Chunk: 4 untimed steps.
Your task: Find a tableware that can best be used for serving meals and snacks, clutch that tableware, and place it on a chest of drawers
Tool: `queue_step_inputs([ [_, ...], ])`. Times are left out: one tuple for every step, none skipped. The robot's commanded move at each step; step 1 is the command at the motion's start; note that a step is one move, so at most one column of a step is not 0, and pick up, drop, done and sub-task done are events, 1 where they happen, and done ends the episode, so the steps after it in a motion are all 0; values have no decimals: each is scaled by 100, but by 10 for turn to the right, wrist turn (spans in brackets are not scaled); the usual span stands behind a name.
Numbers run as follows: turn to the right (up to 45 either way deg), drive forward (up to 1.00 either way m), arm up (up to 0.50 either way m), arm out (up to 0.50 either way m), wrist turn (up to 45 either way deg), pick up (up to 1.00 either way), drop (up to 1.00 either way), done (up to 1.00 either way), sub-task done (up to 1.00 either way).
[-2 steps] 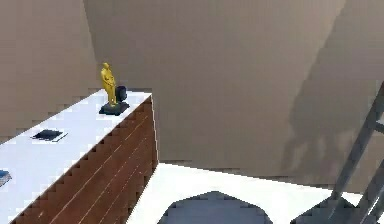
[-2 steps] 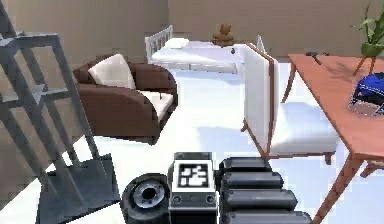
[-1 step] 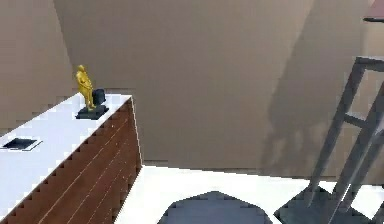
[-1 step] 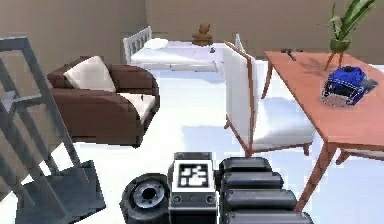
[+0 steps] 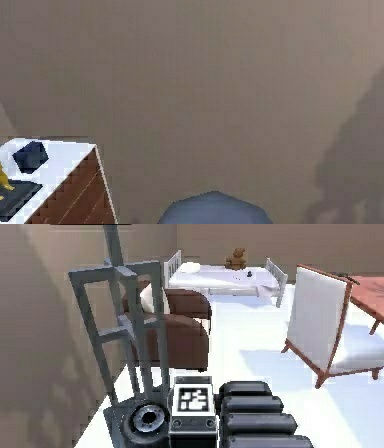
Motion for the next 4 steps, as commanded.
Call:
queue_step_inputs([
  [450,0,0,0,0,0,0,0,0],
  [450,0,0,0,0,0,0,0,0],
  [240,0,0,0,0,0,0,0,0],
  [-450,0,0,0,0,0,0,0,0],
])
